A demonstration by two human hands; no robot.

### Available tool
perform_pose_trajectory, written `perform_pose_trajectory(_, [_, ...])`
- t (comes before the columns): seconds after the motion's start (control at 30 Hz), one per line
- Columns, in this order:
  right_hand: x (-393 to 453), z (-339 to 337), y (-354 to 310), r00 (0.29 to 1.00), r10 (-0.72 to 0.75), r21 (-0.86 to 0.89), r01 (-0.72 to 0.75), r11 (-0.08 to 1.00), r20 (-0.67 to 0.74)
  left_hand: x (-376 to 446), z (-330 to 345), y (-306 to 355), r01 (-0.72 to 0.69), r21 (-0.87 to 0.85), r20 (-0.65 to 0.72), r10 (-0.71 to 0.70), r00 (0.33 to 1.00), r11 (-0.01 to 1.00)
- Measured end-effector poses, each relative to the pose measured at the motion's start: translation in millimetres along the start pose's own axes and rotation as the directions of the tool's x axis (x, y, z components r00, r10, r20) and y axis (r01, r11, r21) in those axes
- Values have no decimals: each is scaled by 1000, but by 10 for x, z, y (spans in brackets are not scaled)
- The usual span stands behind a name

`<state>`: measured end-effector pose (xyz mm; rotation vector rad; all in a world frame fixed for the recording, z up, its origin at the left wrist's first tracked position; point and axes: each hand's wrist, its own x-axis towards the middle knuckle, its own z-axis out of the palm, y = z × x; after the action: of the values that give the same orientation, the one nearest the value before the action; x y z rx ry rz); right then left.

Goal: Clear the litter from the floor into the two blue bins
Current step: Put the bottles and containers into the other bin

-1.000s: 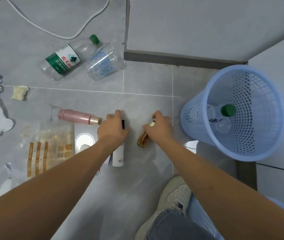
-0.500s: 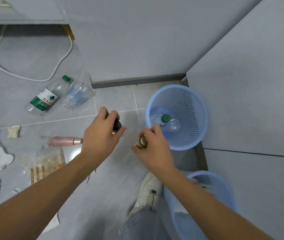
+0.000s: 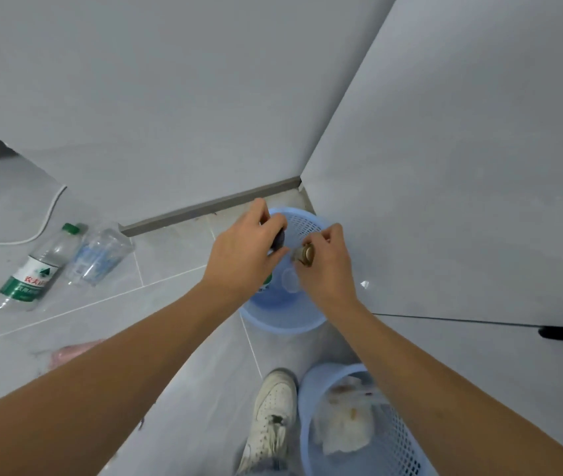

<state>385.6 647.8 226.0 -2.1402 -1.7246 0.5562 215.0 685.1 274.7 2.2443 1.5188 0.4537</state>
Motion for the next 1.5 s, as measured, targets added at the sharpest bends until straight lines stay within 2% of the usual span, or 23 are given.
perform_pose_trajectory(0.13, [214, 452, 264, 992, -63, -129, 77, 989, 110, 228, 564, -130, -12, 208, 141, -18, 990, 978])
perform_pose_trajectory(0.27, [281, 823, 464, 966, -138, -183, 179, 967, 217, 263, 885, -133, -104, 354, 400, -50, 915, 929])
perform_pose_trajectory(0.37, [348, 942, 595, 948, -150, -229, 218, 949, 280, 303, 998, -120, -91, 397, 469, -117, 875, 913])
perform_pose_trajectory(0.47, [347, 894, 549, 961, -108, -221, 167, 961, 253, 274, 942, -124, -57, 351, 435, -109, 894, 935])
perform_pose_trajectory(0.57, [202, 646, 371, 991, -39, -241, 70, 968, 131, 70, 725, -161, 6, 207, 304, -70, 950, 978])
perform_pose_trajectory(0.63, [53, 421, 109, 995, -90, -246, 98, 964, 43, -167, 504, -339, 22, 174, 209, -58, 976, 985])
perform_pose_trajectory(0.73, [-205, 190, -424, 973, -232, -170, 232, 958, 24, -633, 47, -758, 61, 184, 63, -74, 995, 981])
perform_pose_trajectory(0.83, [-504, 262, -1033, 920, -375, -99, 386, 917, 117, -1191, -456, -1229, 194, 184, 57, -208, 976, 964])
perform_pose_trajectory(1.0, [-920, 912, -1944, 789, -482, 71, 495, 866, 382, -2308, -1198, -2018, 460, 228, 141, -496, 857, 858])
perform_pose_trajectory(1.1, [-1043, 1251, -2534, 720, -485, 1, 558, 830, 497, -2848, -1515, -2377, 587, 241, 121, -624, 772, 772])
perform_pose_trajectory(1.17, [-1087, 1399, -2828, 678, -473, -49, 599, 800, 563, -3014, -1595, -2483, 625, 238, 134, -662, 737, 743])
perform_pose_trajectory(1.27, [-892, 1705, -3058, 610, -511, -108, 699, 706, 605, -2915, -1561, -2676, 639, 209, 105, -666, 738, 741])
perform_pose_trajectory(1.4, [-334, 2287, -3043, 572, -480, -237, 771, 591, 665, -2420, -1229, -3167, 648, 201, 64, -670, 739, 734])
perform_pose_trajectory(1.5, [51, 2739, -2980, 551, -509, -310, 818, 484, 661, -1988, -865, -3601, 643, 195, 35, -661, 750, 741])
